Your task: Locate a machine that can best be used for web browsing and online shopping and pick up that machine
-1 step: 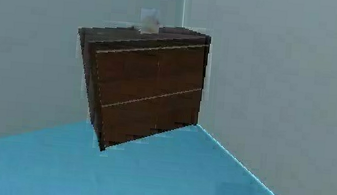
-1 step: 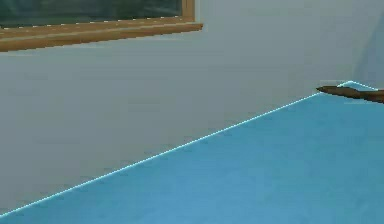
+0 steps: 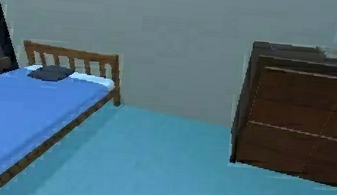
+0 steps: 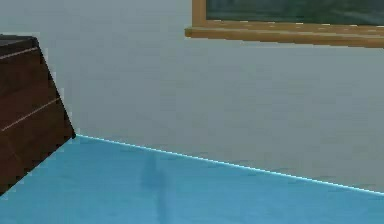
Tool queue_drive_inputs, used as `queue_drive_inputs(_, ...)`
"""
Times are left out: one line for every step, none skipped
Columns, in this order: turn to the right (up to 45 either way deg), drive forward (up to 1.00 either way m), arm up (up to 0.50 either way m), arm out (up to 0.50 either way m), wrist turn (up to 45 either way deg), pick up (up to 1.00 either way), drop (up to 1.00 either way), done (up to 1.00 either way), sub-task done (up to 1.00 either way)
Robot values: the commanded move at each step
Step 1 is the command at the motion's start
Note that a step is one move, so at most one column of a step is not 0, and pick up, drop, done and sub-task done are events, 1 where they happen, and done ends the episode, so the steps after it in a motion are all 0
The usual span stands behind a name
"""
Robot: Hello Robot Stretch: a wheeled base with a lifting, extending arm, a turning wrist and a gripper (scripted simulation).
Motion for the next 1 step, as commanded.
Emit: queue_drive_inputs(-45.0,0.0,0.0,0.0,0.0,0.0,0.0,0.0,0.0)
